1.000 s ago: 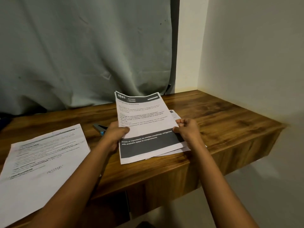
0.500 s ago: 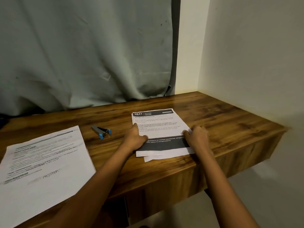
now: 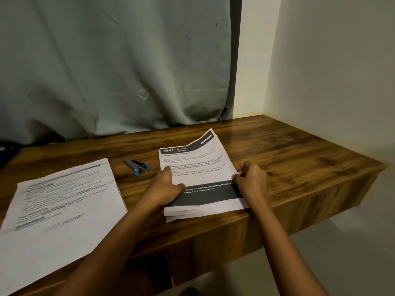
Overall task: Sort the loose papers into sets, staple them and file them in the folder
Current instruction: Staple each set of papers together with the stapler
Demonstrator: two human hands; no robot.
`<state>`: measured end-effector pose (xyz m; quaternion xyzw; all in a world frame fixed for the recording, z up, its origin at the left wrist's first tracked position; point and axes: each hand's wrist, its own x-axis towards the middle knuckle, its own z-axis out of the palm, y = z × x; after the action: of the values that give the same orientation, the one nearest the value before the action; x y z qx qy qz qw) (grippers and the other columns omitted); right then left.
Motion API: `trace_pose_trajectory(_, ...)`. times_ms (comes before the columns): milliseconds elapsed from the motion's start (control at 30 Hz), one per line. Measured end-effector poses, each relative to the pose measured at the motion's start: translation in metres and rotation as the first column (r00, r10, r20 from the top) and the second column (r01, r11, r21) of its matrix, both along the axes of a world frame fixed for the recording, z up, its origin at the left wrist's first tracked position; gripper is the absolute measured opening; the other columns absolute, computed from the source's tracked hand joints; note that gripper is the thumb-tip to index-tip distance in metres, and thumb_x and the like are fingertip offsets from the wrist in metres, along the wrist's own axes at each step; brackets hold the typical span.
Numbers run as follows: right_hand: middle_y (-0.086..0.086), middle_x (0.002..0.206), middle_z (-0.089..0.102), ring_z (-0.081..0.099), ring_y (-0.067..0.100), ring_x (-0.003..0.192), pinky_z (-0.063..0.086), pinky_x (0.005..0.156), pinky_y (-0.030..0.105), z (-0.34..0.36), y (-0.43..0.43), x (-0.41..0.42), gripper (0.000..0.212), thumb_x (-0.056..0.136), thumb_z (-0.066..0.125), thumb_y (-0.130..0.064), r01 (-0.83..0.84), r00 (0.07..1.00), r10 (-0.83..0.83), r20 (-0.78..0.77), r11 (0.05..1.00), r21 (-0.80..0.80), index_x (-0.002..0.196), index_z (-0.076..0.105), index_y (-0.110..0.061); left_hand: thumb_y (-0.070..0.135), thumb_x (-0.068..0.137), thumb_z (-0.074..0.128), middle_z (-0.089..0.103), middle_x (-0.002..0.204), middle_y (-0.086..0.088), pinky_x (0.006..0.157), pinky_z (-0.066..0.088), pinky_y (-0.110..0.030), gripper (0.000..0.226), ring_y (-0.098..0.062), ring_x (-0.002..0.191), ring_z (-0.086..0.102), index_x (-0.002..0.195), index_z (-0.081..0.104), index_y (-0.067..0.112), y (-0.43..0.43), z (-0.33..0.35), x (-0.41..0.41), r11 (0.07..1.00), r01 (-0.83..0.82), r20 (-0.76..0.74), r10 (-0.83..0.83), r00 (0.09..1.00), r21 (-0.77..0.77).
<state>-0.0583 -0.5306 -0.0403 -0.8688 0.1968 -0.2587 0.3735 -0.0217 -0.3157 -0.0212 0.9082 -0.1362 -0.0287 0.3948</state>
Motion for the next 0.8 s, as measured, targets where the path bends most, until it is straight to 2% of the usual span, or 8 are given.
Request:
trace_pose_trajectory(133,-0.004,0.079,0.061,0.057,0.014,0.075,0.04,0.059,0.021,-0.006,0.007,0.0,0.013,0.084,0.065,-0.007,-0.016,0.999,0.017,0.03,0.999,-0.031,0.085,0.061,-0.02,0.02,0.09,0.062,0.04,0.145,-0.006,0.098,0.036,-0.028,0.059,-0.022,0.13,0.041,0.142,0.034,0.015,0.012,-0.001,-0.007,0.999,0.017,0.002,-0.017,1.0,0.047)
trace_pose_trajectory(233,0.002,0.085,0.064,0.059,0.018,0.079,0.045,0.065,0.027,-0.007,0.008,0.006,0.011,0.086,0.065,-0.011,-0.004,1.0,0.004,0.0,0.998,-0.062,0.082,0.058,-0.019,0.027,0.091,0.061,0.036,0.147,-0.007,0.1,0.035,-0.028,0.063,-0.023,0.131,0.04,0.145,0.03,0.015,0.014,0.002,-0.006,0.993,0.013,0.022,-0.015,1.0,0.117)
trace_pose_trajectory(367,0.002,0.087,0.065,0.062,0.02,0.085,0.054,0.079,0.04,0.001,0.008,0.02,0.009,0.082,0.071,-0.019,-0.023,0.993,0.019,-0.116,0.999,-0.031,0.082,0.063,-0.015,0.032,0.09,0.062,0.031,0.152,-0.008,0.107,0.031,-0.03,0.071,-0.025,0.136,0.032,0.148,0.025,0.012,0.014,0.014,0.003,0.973,-0.016,0.115,-0.011,0.993,0.231)
trace_pose_trajectory(467,0.002,0.075,0.061,0.059,0.018,0.076,0.051,0.076,0.038,0.019,0.006,0.03,0.021,0.081,0.072,-0.028,-0.105,0.968,0.11,-0.227,0.994,0.037,0.074,0.06,-0.014,0.036,0.086,0.067,0.028,0.154,-0.006,0.108,0.029,-0.029,0.081,-0.023,0.138,0.031,0.15,0.023,0.015,0.015,0.021,0.013,0.949,0.054,0.084,-0.084,0.993,0.312)
trace_pose_trajectory(533,0.004,0.084,0.062,0.059,0.019,0.081,0.047,0.078,0.036,0.033,0.006,0.041,0.025,0.083,0.07,-0.034,-0.163,0.931,0.185,-0.316,0.982,0.093,0.086,0.061,-0.011,0.038,0.084,0.069,0.028,0.155,-0.005,0.108,0.029,-0.029,0.084,-0.022,0.138,0.031,0.151,0.022,0.016,0.015,0.02,0.02,0.923,0.112,0.027,-0.131,0.991,0.367)
trace_pose_trajectory(633,0.009,0.116,0.061,0.06,0.029,0.106,0.049,0.092,0.04,0.048,0.005,0.064,0.051,0.081,0.073,-0.037,-0.192,0.875,0.246,-0.416,0.967,0.169,0.118,0.056,-0.006,0.04,0.085,0.068,0.034,0.152,-0.004,0.104,0.033,-0.029,0.08,-0.021,0.134,0.037,0.15,0.025,0.02,0.016,0.017,0.025,0.908,0.152,-0.048,-0.144,0.988,0.39)
trace_pose_trajectory(700,0.012,0.118,0.063,0.063,0.03,0.103,0.051,0.094,0.044,0.053,0.006,0.08,0.056,0.077,0.077,-0.034,-0.225,0.848,0.288,-0.444,0.956,0.191,0.12,0.057,-0.004,0.041,0.085,0.067,0.036,0.15,-0.003,0.102,0.034,-0.027,0.077,-0.02,0.133,0.039,0.148,0.028,0.021,0.016,0.017,0.027,0.902,0.17,-0.062,-0.158,0.985,0.396)
trace_pose_trajectory(800,0.013,0.117,0.065,0.065,0.028,0.101,0.051,0.094,0.043,0.057,0.01,0.099,0.049,0.078,0.076,-0.025,-0.304,0.807,0.327,-0.493,0.944,0.127,0.119,0.06,-0.003,0.042,0.085,0.067,0.035,0.151,-0.002,0.102,0.034,-0.028,0.076,-0.02,0.133,0.038,0.148,0.029,0.021,0.016,0.016,0.029,0.887,0.189,-0.062,-0.18,0.982,0.421)
